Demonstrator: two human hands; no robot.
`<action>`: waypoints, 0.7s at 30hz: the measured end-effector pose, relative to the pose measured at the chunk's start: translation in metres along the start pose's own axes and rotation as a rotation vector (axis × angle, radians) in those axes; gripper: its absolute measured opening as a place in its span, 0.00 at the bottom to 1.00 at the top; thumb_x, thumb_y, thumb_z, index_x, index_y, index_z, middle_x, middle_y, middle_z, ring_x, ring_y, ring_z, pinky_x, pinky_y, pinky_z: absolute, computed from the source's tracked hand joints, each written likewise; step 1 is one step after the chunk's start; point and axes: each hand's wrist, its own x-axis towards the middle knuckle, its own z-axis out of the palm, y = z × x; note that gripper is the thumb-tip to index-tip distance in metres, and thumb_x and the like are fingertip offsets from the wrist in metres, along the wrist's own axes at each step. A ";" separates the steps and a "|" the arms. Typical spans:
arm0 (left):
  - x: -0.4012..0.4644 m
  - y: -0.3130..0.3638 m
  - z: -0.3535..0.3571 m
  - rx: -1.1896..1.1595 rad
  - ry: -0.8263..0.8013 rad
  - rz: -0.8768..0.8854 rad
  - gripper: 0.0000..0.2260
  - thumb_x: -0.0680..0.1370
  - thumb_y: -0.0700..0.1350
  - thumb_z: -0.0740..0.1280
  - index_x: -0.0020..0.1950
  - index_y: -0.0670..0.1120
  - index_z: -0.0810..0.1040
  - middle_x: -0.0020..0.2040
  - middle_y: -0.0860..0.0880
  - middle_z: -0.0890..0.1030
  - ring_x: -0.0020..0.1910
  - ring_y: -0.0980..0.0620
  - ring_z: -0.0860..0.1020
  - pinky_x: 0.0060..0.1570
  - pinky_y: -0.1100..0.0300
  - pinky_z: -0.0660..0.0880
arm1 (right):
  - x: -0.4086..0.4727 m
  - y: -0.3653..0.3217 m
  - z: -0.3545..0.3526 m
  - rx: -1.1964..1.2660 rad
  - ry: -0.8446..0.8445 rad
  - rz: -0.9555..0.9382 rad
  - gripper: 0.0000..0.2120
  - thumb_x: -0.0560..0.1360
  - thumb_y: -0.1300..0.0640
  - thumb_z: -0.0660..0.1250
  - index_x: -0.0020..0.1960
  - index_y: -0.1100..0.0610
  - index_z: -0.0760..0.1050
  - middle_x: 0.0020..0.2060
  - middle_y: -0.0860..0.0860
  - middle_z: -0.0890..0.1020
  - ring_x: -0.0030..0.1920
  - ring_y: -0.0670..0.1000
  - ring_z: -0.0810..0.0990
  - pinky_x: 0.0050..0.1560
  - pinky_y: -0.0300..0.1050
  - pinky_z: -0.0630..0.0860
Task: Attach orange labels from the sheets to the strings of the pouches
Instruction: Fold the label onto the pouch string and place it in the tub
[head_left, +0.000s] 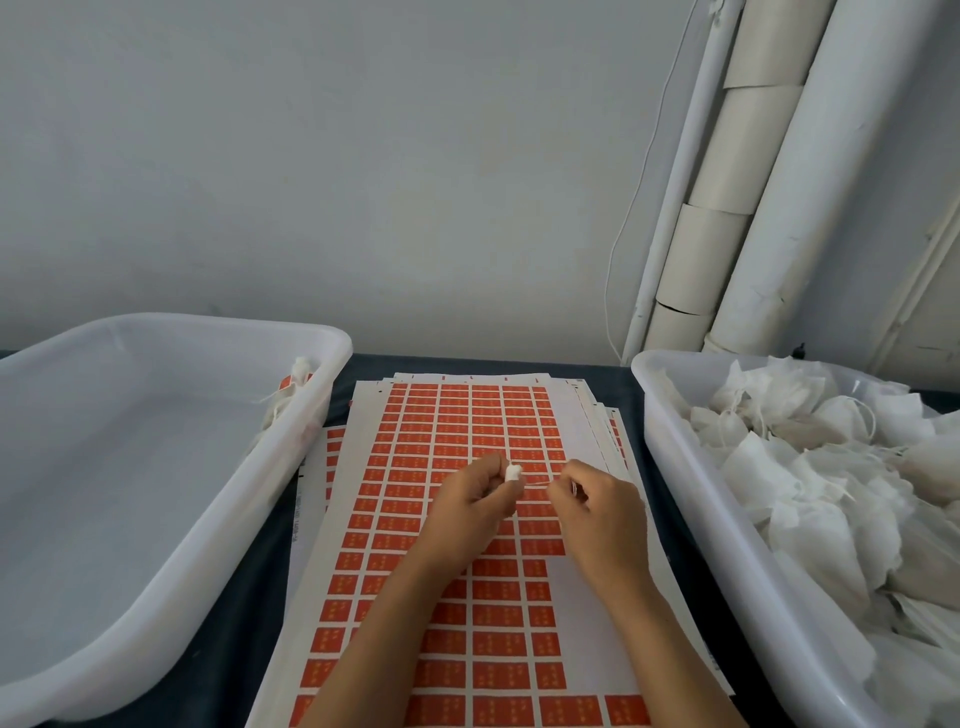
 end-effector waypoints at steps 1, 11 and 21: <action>0.000 0.000 0.000 0.002 -0.003 -0.012 0.12 0.81 0.46 0.60 0.37 0.47 0.71 0.27 0.57 0.71 0.26 0.61 0.67 0.29 0.70 0.67 | 0.001 0.001 -0.001 0.016 -0.029 0.003 0.10 0.77 0.51 0.62 0.36 0.47 0.71 0.37 0.40 0.80 0.34 0.44 0.80 0.37 0.29 0.74; -0.002 0.002 0.003 0.176 -0.074 -0.121 0.09 0.81 0.53 0.58 0.44 0.51 0.73 0.40 0.51 0.78 0.39 0.53 0.76 0.41 0.62 0.74 | 0.011 0.020 -0.028 0.008 -0.206 0.233 0.05 0.78 0.54 0.63 0.43 0.49 0.73 0.40 0.40 0.75 0.36 0.40 0.76 0.32 0.27 0.65; 0.000 0.002 0.010 0.348 -0.141 -0.144 0.08 0.81 0.52 0.58 0.42 0.55 0.70 0.39 0.57 0.76 0.39 0.57 0.76 0.37 0.66 0.70 | -0.014 0.021 -0.060 -0.338 -0.492 -0.102 0.07 0.77 0.53 0.63 0.53 0.48 0.77 0.55 0.40 0.77 0.52 0.42 0.77 0.51 0.24 0.67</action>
